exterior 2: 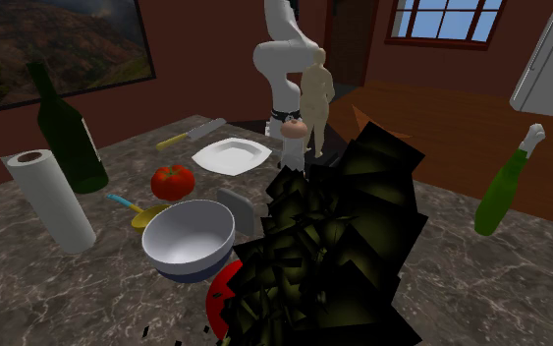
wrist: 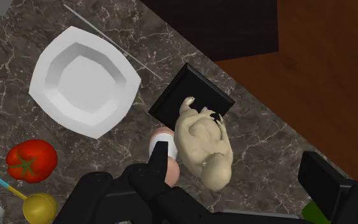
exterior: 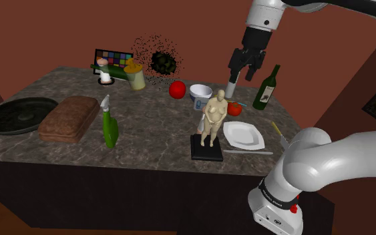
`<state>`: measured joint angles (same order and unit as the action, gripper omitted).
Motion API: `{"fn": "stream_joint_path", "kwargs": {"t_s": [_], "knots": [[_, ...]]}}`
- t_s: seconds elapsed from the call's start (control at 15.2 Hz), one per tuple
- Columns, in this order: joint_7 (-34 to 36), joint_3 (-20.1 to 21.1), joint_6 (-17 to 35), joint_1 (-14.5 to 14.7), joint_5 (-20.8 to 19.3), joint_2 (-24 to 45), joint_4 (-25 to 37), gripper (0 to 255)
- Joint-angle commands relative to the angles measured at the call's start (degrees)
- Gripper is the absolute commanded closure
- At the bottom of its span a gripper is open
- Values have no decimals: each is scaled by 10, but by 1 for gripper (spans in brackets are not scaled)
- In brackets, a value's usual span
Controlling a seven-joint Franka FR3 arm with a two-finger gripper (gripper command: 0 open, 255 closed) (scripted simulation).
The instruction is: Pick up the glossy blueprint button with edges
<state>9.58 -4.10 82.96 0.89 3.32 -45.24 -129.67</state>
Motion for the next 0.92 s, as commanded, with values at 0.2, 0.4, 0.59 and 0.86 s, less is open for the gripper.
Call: {"fn": "stream_joint_path", "kwargs": {"t_s": [0.2,0.4,0.59,0.86], "knots": [[-62,-32,39,2,-29,8,-31,0],[-122,-65,82,4,-56,26,-55,0],[-181,-99,127,7,-81,52,-71,0],[-259,-145,191,13,-107,101,-79,0]]}}
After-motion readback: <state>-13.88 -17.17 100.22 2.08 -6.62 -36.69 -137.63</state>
